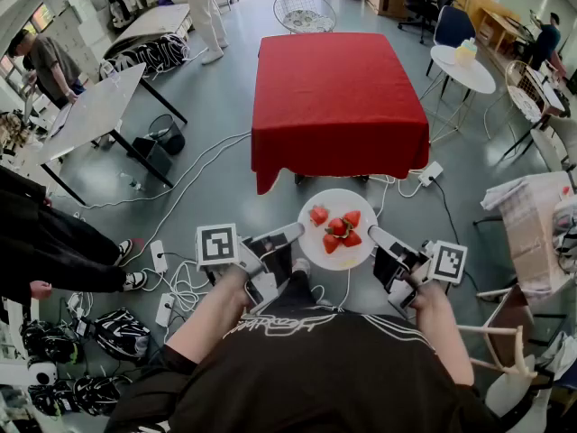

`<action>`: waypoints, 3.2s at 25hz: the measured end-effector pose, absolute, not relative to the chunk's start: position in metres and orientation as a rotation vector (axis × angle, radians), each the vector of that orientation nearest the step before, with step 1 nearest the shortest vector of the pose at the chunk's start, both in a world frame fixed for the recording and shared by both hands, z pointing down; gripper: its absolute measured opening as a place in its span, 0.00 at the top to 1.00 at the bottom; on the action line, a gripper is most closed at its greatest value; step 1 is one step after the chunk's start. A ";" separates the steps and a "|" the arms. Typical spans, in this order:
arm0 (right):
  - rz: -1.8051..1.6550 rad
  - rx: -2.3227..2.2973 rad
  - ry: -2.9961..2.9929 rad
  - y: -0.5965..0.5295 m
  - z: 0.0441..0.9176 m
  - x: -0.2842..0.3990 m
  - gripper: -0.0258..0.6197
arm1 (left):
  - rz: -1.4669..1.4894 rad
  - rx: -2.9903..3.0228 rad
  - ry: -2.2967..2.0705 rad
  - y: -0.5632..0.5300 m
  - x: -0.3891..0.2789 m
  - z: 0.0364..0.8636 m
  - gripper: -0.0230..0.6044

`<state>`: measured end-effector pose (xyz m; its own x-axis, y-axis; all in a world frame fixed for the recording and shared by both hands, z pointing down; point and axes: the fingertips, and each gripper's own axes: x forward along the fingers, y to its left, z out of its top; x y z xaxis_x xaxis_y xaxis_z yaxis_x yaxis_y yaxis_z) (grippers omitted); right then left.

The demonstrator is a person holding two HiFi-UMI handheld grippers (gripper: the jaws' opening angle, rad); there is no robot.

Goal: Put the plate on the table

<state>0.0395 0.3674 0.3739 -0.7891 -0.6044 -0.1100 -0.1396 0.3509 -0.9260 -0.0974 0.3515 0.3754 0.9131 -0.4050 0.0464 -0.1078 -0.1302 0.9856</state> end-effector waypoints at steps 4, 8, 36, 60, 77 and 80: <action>-1.420 -0.650 2.193 0.368 0.375 0.039 0.93 | -0.269 1.693 -0.392 0.353 -0.098 0.376 0.94; -1.412 -0.652 2.196 0.370 0.372 0.039 0.93 | -0.271 1.700 -0.390 0.355 -0.098 0.373 0.94; -1.400 -0.639 2.159 0.266 0.384 0.055 0.93 | -0.293 1.684 -0.398 0.256 -0.083 0.388 0.94; -1.470 -0.785 2.040 -0.066 0.383 0.061 0.93 | -0.212 1.613 -0.330 -0.084 -0.076 0.390 0.94; -1.487 -0.836 1.997 -0.173 0.403 0.087 0.93 | -0.205 1.607 -0.328 -0.193 -0.051 0.404 0.94; -1.503 -0.826 1.999 -0.213 0.410 0.116 0.93 | -0.212 1.598 -0.345 -0.229 -0.023 0.408 0.94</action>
<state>0.1157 -0.2126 0.4095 -0.6897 -0.7233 -0.0334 -0.1688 0.2055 -0.9640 -0.0226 -0.2293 0.4082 0.9350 -0.3468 0.0747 -0.0907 -0.0302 0.9954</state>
